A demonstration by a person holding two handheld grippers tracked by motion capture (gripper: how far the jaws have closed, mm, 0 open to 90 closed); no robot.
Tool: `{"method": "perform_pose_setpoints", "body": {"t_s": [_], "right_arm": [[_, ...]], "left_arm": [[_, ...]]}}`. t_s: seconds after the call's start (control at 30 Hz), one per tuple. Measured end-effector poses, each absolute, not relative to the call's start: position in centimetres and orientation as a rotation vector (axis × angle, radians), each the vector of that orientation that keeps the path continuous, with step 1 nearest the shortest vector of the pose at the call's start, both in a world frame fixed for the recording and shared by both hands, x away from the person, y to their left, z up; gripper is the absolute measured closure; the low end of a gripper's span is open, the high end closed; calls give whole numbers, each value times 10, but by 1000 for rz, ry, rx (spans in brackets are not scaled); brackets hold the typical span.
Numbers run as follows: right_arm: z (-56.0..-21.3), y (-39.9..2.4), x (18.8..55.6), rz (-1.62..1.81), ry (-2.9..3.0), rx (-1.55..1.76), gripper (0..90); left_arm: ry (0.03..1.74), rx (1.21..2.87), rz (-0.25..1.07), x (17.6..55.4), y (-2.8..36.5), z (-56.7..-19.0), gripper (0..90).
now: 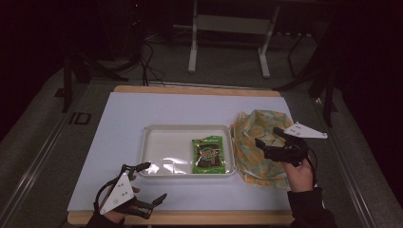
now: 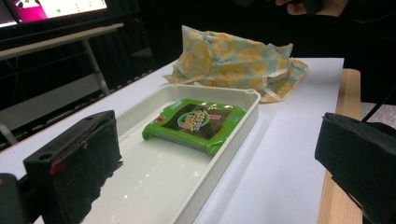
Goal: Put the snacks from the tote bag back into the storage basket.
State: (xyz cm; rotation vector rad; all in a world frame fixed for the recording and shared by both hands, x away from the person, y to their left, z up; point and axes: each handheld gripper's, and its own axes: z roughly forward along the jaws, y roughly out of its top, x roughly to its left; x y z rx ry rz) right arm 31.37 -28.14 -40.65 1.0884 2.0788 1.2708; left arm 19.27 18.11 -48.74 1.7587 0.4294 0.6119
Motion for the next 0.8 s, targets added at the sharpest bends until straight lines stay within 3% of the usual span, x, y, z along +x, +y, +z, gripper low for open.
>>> {"method": "perform_pose_setpoints", "body": {"t_s": [0.8], "right_arm": [[-440,-323,291,1233,2005,1167,155]], "left_arm": [[429,1760,609,192,181,-487,5]]}}
